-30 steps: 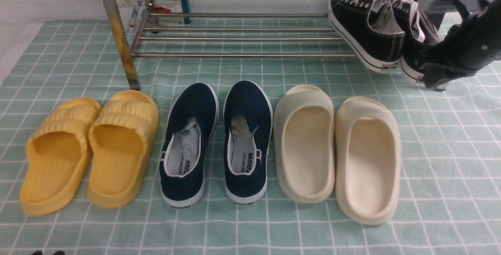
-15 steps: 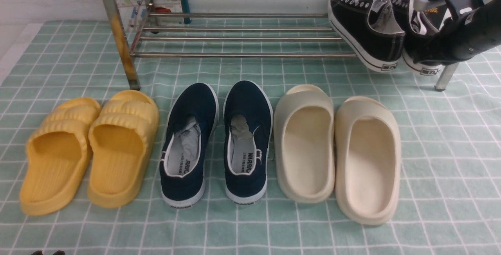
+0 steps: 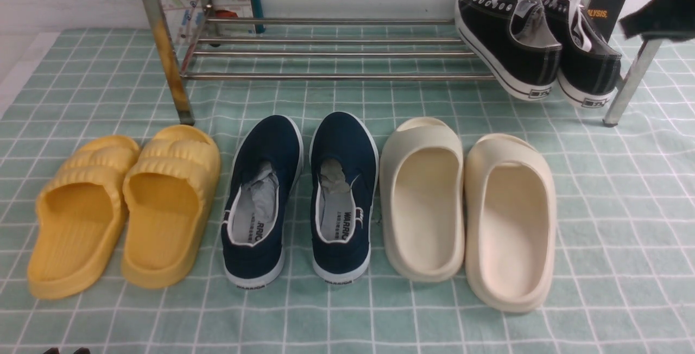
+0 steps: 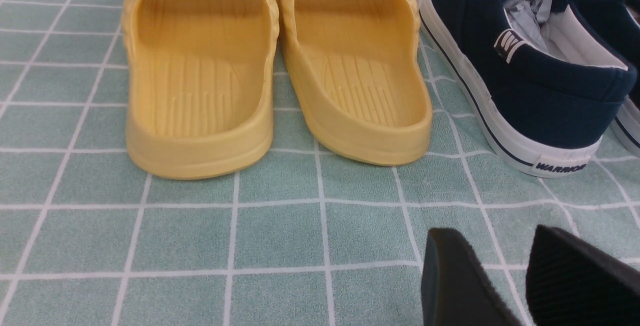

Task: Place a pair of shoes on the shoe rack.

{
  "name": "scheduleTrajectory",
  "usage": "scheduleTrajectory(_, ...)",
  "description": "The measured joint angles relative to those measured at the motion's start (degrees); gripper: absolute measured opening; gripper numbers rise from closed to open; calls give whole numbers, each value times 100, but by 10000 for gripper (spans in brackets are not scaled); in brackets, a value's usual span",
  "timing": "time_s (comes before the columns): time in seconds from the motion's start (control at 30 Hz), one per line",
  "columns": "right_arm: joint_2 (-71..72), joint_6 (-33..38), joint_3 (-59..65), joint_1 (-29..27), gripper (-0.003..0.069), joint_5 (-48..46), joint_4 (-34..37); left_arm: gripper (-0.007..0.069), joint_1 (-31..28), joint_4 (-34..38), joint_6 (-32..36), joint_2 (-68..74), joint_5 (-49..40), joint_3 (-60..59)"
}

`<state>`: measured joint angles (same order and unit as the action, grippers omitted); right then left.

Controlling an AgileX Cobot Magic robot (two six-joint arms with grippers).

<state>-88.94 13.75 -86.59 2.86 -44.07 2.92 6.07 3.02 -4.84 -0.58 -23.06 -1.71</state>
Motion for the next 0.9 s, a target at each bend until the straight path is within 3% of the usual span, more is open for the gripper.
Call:
scheduleTrajectory(0.17,1689,0,145,0,15,-207,166,238,0,0,0,0,0,0)
scheduleTrajectory(0.33,3654,-63,1465,0,17,749,308,238,0,0,0,0,0,0)
scheduleTrajectory(0.43,4969,-236,3417,0,17,1950,315,238,0,0,0,0,0,0)
scheduleTrajectory(0.5,5279,-291,4008,0,17,2305,322,238,0,0,0,0,0,0)
scheduleTrajectory(0.53,5771,-409,5058,0,17,2923,405,238,0,0,0,0,0,0)
scheduleTrajectory(0.67,6505,-739,6921,0,17,4246,620,238,0,0,0,0,0,0)
scheduleTrajectory(0.9,6666,-815,8517,0,17,6264,530,238,0,0,0,0,0,0)
